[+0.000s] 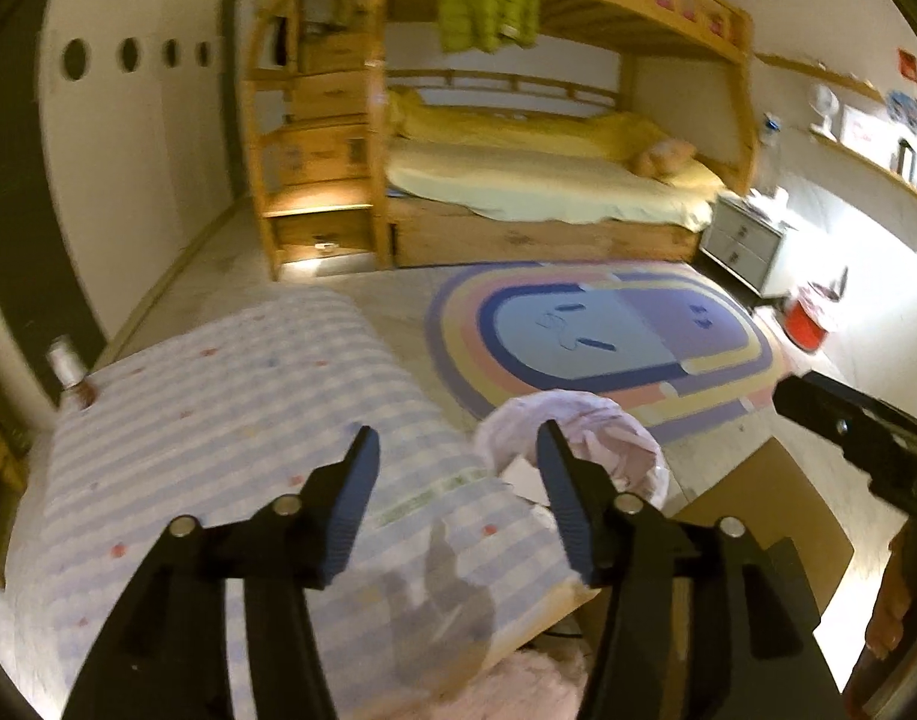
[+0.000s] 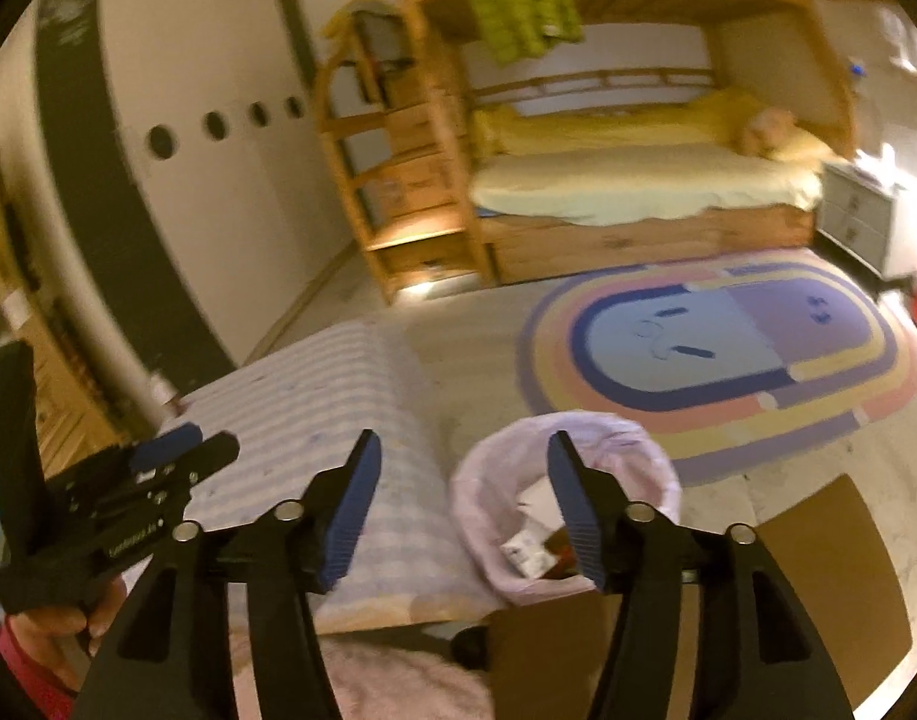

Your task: Collect trash

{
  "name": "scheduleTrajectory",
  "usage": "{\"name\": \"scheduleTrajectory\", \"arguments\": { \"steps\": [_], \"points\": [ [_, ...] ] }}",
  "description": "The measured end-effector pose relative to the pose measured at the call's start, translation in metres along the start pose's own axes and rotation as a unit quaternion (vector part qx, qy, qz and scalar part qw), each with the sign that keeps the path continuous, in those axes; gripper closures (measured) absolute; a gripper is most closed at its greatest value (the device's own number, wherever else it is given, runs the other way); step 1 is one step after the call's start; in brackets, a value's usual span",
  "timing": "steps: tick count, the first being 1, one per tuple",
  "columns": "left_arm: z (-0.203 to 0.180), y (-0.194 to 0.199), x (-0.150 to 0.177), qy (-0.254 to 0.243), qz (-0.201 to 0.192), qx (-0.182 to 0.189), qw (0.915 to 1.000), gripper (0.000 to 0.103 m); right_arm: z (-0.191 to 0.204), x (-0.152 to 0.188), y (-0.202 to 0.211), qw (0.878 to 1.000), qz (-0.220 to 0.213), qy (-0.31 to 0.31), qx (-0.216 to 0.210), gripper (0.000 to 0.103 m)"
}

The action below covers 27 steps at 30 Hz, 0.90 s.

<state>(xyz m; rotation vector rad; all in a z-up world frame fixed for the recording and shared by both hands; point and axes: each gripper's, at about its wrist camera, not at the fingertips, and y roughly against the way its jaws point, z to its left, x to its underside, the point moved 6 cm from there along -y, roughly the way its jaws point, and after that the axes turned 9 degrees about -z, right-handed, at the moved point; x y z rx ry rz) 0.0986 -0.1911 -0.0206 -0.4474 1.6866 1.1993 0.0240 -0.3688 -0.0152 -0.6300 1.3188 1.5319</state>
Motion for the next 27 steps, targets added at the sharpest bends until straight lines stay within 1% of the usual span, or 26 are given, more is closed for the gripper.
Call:
{"name": "scheduleTrajectory", "arguments": {
  "steps": [1,2,3,4,5,8,9,11,12,18,23,27],
  "points": [
    [0.012,0.013,0.000,0.009,-0.004,-0.013,0.9999,0.044,0.009,0.000,0.002,1.000,0.001,0.007,-0.007,0.033],
    [0.019,0.020,0.000,0.014,-0.005,-0.021,0.9997,0.042,0.022,0.000,0.006,1.000,0.003,0.015,-0.019,0.029],
    [0.029,0.030,0.002,0.021,-0.005,-0.034,0.9992,0.041,0.034,-0.001,0.010,0.999,0.003,0.022,-0.029,0.022],
    [0.037,0.039,0.003,0.026,-0.005,-0.043,0.9987,0.038,0.042,-0.001,0.012,0.999,0.001,0.027,-0.035,0.015],
    [0.043,0.046,0.004,0.030,-0.005,-0.050,0.9983,0.030,0.053,-0.001,0.016,0.999,-0.002,0.036,-0.041,0.015],
    [0.064,0.069,0.011,0.039,-0.003,-0.081,0.9960,0.021,0.083,-0.001,0.025,0.996,-0.003,0.064,-0.057,0.013],
    [0.070,0.077,0.013,0.041,-0.002,-0.089,0.9952,0.018,0.088,-0.001,0.026,0.996,-0.004,0.068,-0.059,0.013],
    [0.079,0.090,0.016,0.046,-0.001,-0.103,0.9936,0.010,0.101,-0.001,0.031,0.995,-0.003,0.078,-0.069,0.012],
    [0.084,0.098,0.018,0.049,-0.001,-0.112,0.9925,0.008,0.109,0.000,0.034,0.993,0.000,0.082,-0.079,0.011],
    [0.106,0.132,0.028,0.069,0.006,-0.155,0.9855,0.007,0.137,-0.003,0.054,0.989,0.018,0.094,-0.113,0.010],
    [0.127,0.162,0.043,0.090,0.014,-0.191,0.9773,0.007,0.160,-0.002,0.076,0.984,0.019,0.120,-0.130,0.009],
    [0.139,0.184,0.054,0.095,0.019,-0.219,0.9708,0.007,0.174,0.005,0.082,0.980,0.026,0.138,-0.140,0.009]
  ]
}}
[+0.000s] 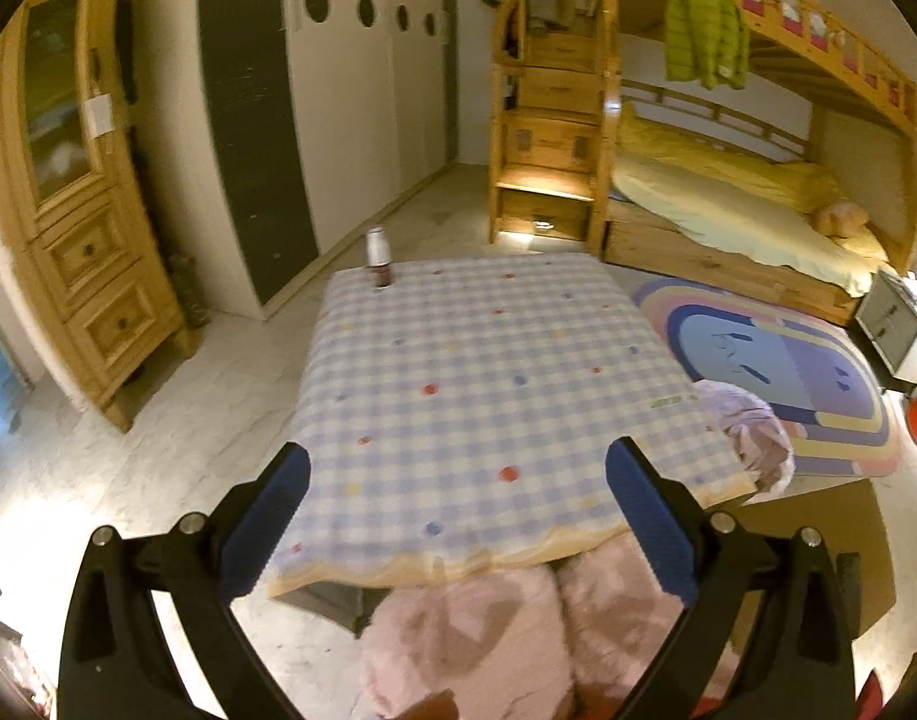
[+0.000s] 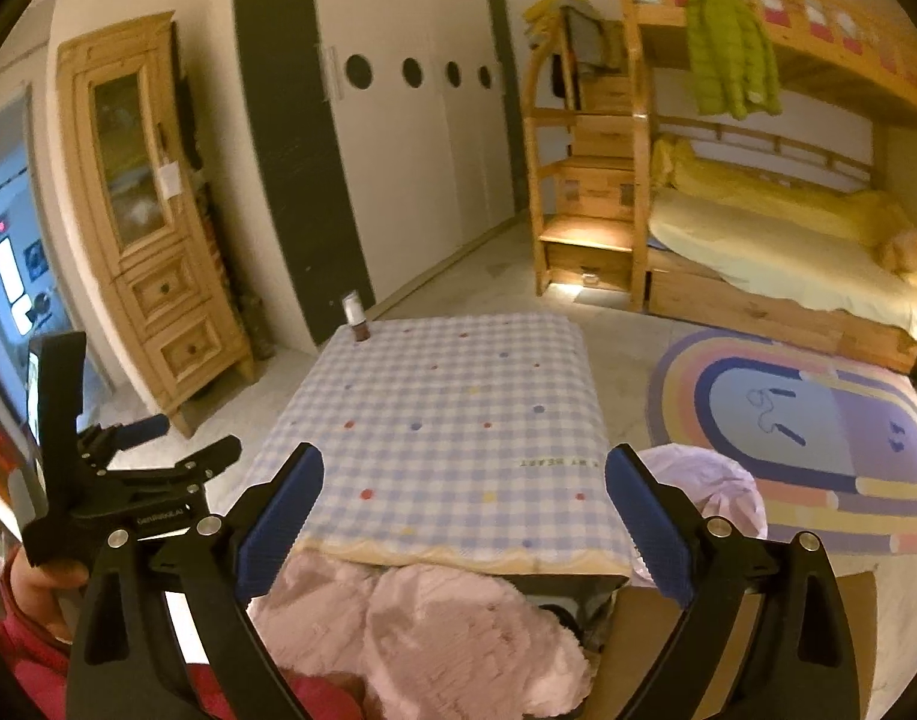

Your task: Collect trash

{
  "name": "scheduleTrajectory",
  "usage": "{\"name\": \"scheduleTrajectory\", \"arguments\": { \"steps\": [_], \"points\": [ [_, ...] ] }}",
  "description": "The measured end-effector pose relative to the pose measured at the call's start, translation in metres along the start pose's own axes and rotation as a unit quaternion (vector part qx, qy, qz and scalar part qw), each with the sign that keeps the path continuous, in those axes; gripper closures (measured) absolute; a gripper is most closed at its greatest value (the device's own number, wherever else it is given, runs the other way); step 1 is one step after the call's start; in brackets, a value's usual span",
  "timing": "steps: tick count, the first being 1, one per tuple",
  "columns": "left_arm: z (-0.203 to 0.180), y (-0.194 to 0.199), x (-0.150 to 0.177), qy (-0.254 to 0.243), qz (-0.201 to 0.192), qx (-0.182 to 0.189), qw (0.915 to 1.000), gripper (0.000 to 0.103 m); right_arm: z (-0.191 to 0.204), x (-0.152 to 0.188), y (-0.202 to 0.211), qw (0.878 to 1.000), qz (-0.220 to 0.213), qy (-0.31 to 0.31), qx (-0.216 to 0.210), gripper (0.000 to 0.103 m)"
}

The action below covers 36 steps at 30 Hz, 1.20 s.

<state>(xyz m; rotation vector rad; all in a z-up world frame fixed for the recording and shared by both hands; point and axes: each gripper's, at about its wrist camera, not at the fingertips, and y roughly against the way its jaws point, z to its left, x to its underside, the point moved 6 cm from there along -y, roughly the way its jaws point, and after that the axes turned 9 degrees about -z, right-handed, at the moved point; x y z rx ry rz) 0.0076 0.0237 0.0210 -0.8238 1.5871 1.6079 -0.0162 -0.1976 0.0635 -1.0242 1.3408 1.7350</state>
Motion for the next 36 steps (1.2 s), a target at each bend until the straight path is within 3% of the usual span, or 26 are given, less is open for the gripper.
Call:
{"name": "scheduleTrajectory", "arguments": {
  "steps": [12,36],
  "points": [
    [0.028,0.008,0.022,0.009,0.022,-0.036,0.9991,0.007,0.017,0.013,-0.017,1.000,0.019,0.020,-0.010,0.009],
    [0.014,-0.006,0.018,-0.009,0.028,-0.022,0.9993,0.007,0.005,0.023,-0.025,0.999,0.033,0.007,0.002,0.008]
  ]
}}
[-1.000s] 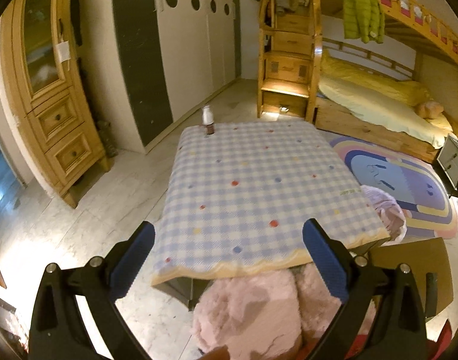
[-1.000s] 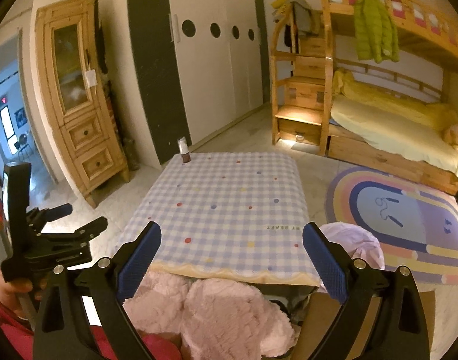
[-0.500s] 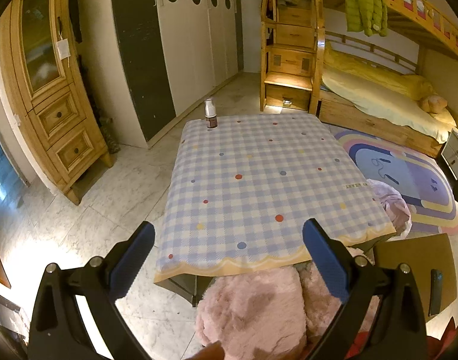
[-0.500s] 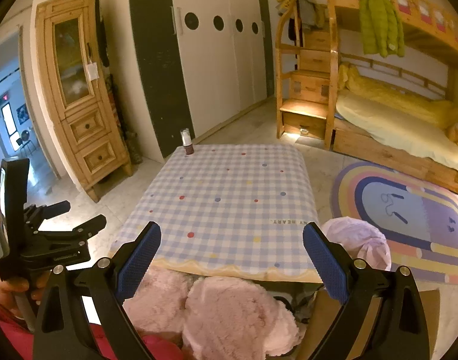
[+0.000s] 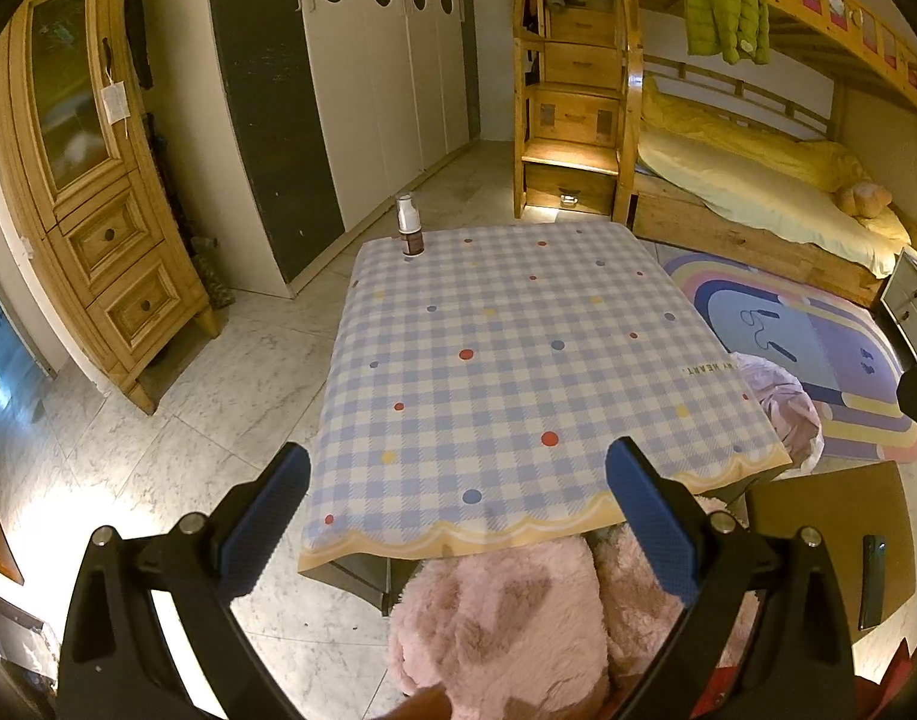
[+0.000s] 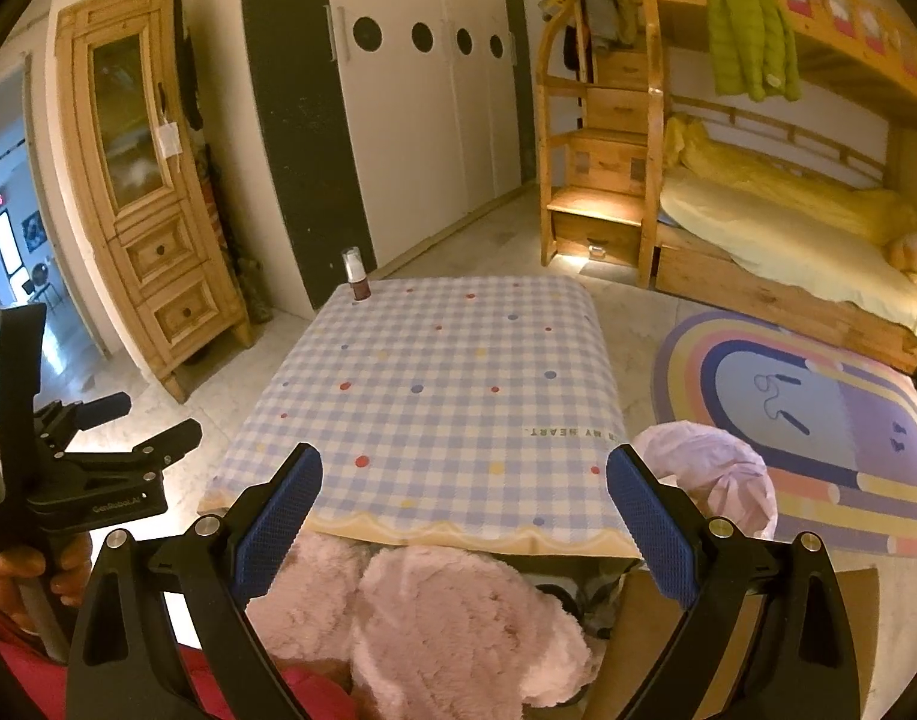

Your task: Collect trash

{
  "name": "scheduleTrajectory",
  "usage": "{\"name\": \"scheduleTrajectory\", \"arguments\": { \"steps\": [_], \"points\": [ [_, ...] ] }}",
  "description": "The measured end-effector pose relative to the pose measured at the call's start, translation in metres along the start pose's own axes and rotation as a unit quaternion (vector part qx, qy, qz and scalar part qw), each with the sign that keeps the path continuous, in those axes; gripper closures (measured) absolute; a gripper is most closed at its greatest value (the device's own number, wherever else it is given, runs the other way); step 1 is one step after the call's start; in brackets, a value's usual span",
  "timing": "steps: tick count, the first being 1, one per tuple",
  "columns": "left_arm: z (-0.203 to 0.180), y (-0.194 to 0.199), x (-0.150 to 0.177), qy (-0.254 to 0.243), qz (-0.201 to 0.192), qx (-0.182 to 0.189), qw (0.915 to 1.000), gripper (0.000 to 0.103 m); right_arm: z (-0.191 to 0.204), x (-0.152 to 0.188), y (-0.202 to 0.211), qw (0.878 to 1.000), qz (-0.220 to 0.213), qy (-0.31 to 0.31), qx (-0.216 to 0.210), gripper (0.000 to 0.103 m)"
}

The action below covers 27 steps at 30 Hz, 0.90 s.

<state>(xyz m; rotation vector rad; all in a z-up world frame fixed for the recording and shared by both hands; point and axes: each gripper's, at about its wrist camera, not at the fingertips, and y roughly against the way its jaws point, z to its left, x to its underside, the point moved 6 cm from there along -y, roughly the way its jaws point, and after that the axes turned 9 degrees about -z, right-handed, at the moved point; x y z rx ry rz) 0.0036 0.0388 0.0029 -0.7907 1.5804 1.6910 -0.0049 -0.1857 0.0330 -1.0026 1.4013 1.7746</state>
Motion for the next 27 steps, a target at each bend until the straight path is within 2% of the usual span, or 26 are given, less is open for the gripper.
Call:
{"name": "scheduleTrajectory", "arguments": {
  "steps": [27],
  "points": [
    [-0.0045,-0.0001,-0.0009,-0.001,0.001,0.000,1.0000,0.007,-0.0039,0.0018,-0.0006,1.000,0.001,-0.001,0.002,0.008]
  ]
}}
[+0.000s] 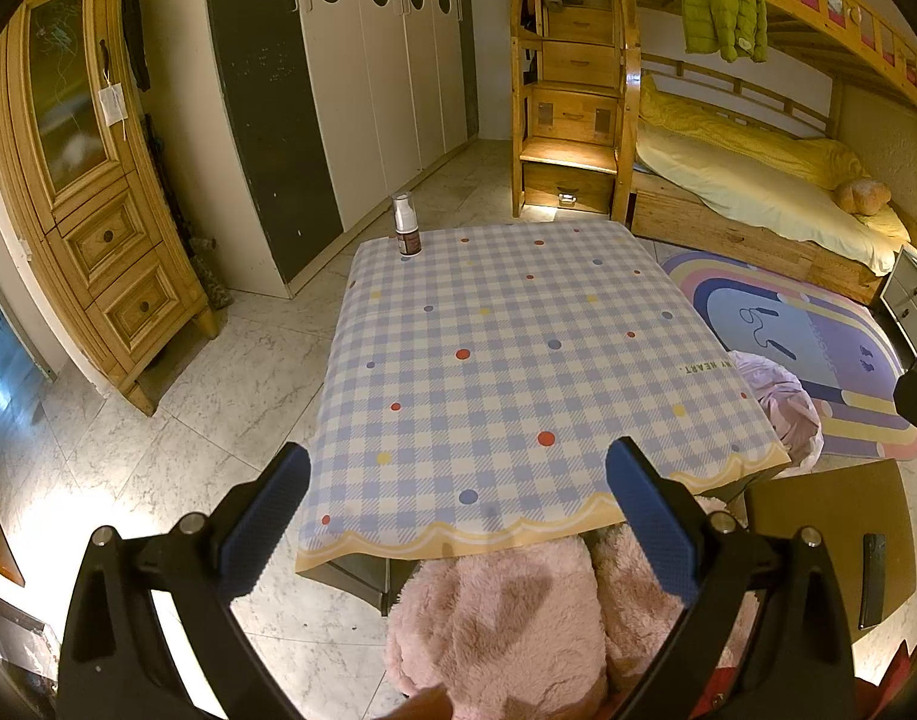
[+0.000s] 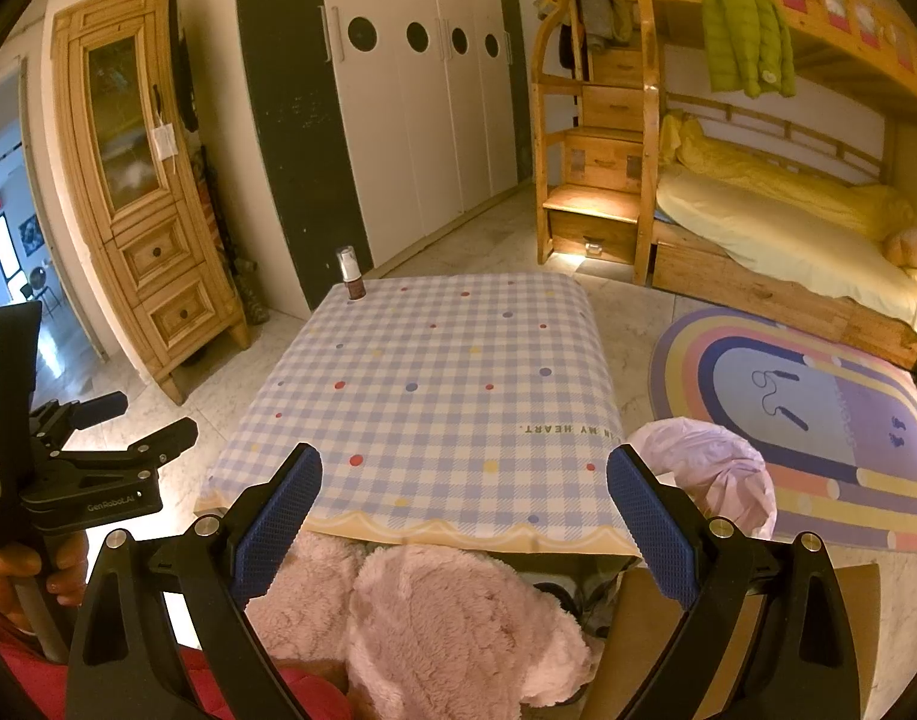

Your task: Collect trash

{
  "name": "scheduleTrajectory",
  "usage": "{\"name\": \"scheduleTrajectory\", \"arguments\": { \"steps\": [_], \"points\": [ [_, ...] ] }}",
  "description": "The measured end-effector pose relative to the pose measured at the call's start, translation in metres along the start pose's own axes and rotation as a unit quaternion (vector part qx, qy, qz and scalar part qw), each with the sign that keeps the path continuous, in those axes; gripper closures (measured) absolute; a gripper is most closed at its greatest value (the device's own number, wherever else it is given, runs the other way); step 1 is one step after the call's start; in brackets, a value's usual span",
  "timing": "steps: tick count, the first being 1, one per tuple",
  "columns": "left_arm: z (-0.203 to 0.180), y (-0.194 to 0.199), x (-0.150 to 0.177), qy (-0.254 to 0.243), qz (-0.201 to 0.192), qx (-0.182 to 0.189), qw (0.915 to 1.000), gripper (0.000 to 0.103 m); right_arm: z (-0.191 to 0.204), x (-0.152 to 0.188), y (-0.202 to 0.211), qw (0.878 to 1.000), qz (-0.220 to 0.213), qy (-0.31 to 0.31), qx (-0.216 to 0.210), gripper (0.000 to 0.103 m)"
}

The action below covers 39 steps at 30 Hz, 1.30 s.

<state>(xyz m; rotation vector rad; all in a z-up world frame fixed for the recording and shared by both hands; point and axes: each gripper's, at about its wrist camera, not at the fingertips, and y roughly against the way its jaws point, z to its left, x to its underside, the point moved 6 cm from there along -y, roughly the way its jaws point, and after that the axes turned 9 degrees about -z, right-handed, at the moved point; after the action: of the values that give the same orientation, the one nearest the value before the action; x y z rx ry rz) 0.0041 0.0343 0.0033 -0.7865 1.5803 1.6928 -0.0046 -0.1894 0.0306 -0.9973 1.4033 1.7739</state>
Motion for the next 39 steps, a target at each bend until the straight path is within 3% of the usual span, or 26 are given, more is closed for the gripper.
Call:
{"name": "scheduleTrajectory", "arguments": {
  "steps": [39],
  "points": [
    [0.0001,0.0005,0.0017,0.000,0.000,0.001,1.0000,0.007,0.0030,0.0072,0.0009,1.000,-0.001,-0.001,0.001,0.008]
  ]
}}
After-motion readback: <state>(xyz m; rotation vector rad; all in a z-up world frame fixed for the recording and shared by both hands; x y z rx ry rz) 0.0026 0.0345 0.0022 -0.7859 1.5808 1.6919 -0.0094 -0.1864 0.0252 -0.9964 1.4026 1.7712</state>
